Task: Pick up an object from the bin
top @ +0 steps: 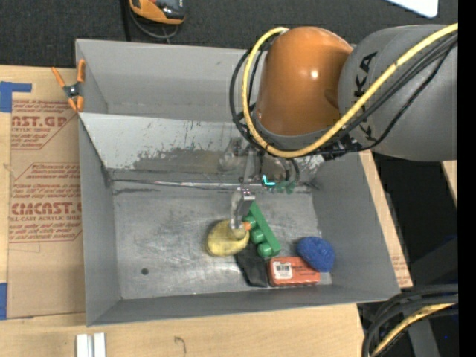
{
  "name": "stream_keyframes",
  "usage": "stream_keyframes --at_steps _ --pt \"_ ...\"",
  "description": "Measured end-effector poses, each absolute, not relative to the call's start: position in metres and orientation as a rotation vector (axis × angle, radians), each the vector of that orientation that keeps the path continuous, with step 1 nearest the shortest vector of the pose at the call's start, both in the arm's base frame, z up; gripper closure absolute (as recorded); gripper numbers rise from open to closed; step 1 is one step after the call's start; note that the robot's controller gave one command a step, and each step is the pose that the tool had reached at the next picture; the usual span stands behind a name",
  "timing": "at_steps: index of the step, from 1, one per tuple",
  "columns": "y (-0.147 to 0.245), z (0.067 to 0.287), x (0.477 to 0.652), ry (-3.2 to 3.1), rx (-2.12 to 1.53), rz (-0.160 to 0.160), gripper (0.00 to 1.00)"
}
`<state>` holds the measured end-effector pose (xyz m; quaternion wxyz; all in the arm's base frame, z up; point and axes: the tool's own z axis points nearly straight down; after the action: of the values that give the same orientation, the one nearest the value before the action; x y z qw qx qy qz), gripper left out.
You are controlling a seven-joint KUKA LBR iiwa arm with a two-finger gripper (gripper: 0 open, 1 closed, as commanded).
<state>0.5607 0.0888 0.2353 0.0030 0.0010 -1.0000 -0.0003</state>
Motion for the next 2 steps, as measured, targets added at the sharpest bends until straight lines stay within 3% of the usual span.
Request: stream_keyframes --at_steps 1,2 --pt "0.088 0.239 0.562 -3.143 0.002 -0.002 0.00" --pt "0.063 0.205 0.551 -3.148 0.105 -0.003 0.00"
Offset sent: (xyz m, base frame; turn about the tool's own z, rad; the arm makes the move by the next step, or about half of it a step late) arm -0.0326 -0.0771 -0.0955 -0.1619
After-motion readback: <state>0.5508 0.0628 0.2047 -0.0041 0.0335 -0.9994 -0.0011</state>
